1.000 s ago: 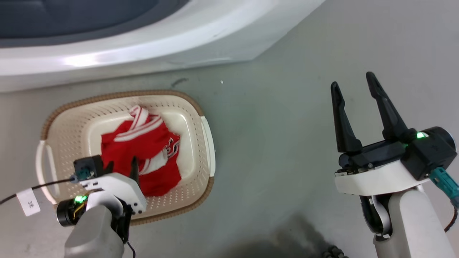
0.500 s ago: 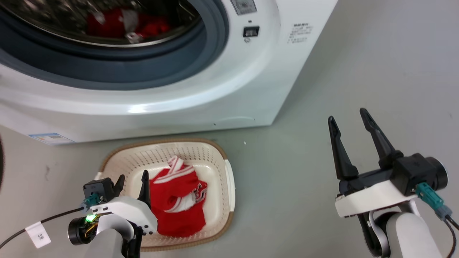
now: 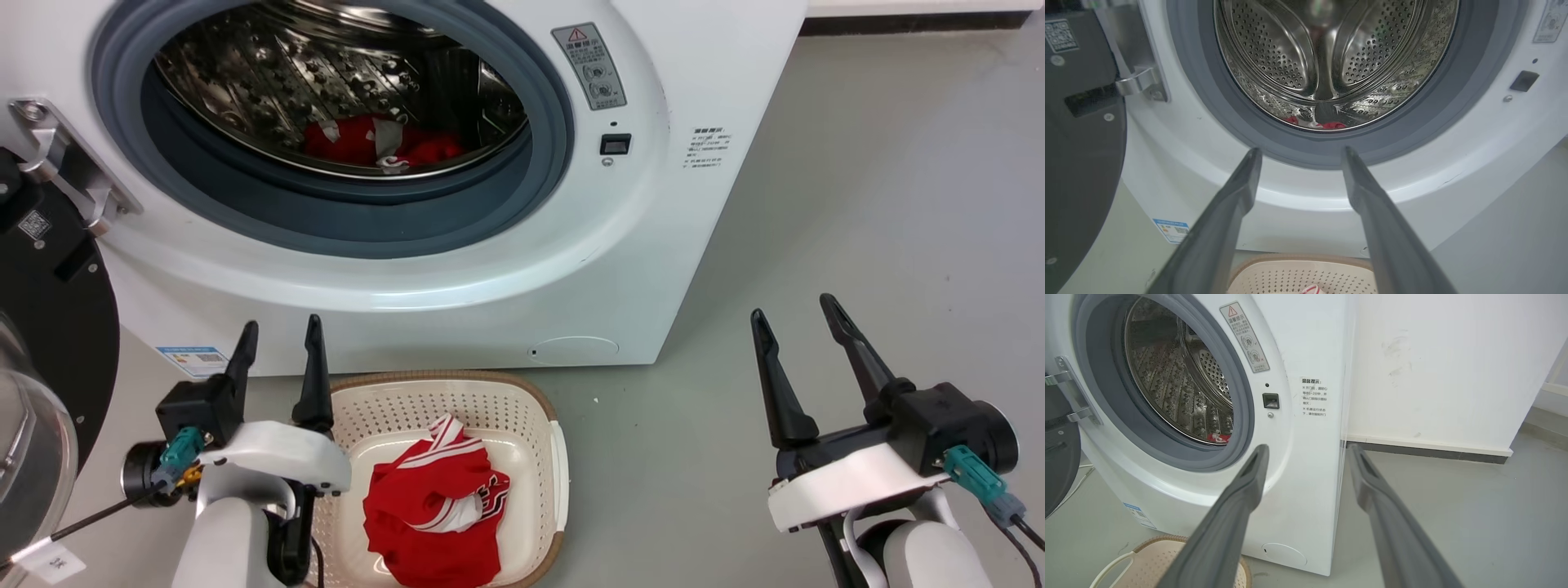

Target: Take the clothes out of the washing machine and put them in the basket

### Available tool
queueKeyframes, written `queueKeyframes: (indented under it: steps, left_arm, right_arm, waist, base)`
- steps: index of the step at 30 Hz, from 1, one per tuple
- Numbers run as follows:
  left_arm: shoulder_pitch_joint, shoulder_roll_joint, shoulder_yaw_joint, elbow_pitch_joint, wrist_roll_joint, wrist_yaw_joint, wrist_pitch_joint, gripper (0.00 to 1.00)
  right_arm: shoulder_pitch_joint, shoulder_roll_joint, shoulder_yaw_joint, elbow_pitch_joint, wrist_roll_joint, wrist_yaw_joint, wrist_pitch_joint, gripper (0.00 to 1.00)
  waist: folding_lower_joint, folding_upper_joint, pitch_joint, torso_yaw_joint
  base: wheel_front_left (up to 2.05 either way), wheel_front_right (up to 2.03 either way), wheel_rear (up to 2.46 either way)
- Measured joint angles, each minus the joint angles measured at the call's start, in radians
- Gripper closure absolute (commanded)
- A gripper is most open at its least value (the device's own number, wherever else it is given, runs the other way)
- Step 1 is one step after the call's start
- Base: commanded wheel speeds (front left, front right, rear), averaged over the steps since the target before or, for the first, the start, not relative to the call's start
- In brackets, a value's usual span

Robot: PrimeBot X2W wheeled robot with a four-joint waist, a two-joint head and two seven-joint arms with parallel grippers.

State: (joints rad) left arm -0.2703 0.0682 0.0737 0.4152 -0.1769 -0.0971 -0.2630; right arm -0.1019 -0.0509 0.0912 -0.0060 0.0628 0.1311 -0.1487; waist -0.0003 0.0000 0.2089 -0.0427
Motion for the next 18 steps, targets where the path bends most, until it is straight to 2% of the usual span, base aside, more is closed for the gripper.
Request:
queueKeyframes:
  steps: [6,12,18]
  left_arm:
    - [-0.058,0.028,-0.008,-0.025,0.034,-0.008,0.000,0.00]
    - [-0.188,0.096,-0.032,0.074,0.056,-0.017,0.016,0.00]
    - [-0.342,0.176,-0.051,0.178,0.072,-0.019,0.092,0.00]
  right_arm:
    - [0.000,0.000,0.019,-0.006,0.014,0.000,0.001,0.00]
    - [-0.006,0.000,0.034,-0.006,0.028,0.000,-0.010,0.00]
    - [-0.040,0.000,0.045,0.005,0.056,0.000,-0.038,0.00]
  waist:
    - [0.0000,0.0000,-0.008,-0.017]
    - [0.0001,0.0000,0.017,-0.070]
    - [0.0003,0.0000,0.079,-0.130]
  base:
    - [0.00,0.00,0.00]
    - [0.00,0.00,0.00]
    - [0.00,0.00,0.00]
